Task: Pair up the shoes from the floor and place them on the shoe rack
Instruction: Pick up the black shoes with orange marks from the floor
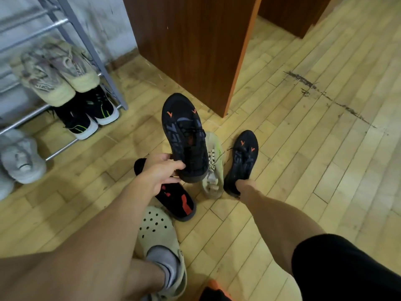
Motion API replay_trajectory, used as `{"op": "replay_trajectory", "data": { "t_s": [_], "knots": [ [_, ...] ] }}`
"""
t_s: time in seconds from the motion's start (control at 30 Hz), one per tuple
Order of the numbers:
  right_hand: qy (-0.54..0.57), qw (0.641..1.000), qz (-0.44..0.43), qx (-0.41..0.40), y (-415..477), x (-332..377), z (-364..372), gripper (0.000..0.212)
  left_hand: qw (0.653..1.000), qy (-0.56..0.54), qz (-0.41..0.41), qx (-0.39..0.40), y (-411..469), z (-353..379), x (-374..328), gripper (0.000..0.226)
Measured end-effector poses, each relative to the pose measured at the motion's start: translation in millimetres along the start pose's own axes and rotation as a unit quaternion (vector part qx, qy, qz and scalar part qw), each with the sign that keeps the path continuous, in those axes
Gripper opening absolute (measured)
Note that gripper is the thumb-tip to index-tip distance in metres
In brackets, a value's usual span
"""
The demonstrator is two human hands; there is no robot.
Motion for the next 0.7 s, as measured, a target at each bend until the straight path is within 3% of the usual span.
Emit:
{"op": "replay_trajectory", "data": {
  "t_s": [0.1, 0.23, 0.4, 0.53, 0.7],
  "knots": [
    [0.039, 0.996, 0.043, 0.070, -17.4, 8.2, -8.2, 0.025, 1.000, -0.016, 0.003, -0.016, -4.7, -1.1, -2.7, 0.028],
    [-0.040, 0.996, 0.022, 0.074, -34.3, 14.6, -24.2, 0.024, 0.999, -0.031, 0.007, -0.034, -12.1, -6.8, -7.6, 0.044],
    [-0.161, 0.982, -0.096, -0.007, -67.5, 32.8, -38.7, 0.039, 0.996, -0.060, 0.002, -0.060, -31.7, -14.0, -14.0, 0.033],
    [-0.184, 0.963, -0.189, 0.046, -106.9, 69.2, -50.8, 0.051, 0.994, -0.077, 0.003, -0.073, -47.6, -28.5, -19.4, 0.034],
    [-0.177, 0.931, -0.292, 0.128, -148.0, 126.2, -32.2, 0.050, 0.988, -0.109, 0.049, -0.100, -74.9, -72.0, -50.0, 0.043]
  ]
}}
Point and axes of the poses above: each hand's wrist, its own y-axis towards the middle knuckle, its own z-axis out of the palm, x = y × z, the point moved 1 cm from there along y, towards the middle knuckle, and after that the axes turned 1 degree about -z, right-handed, at the moved point
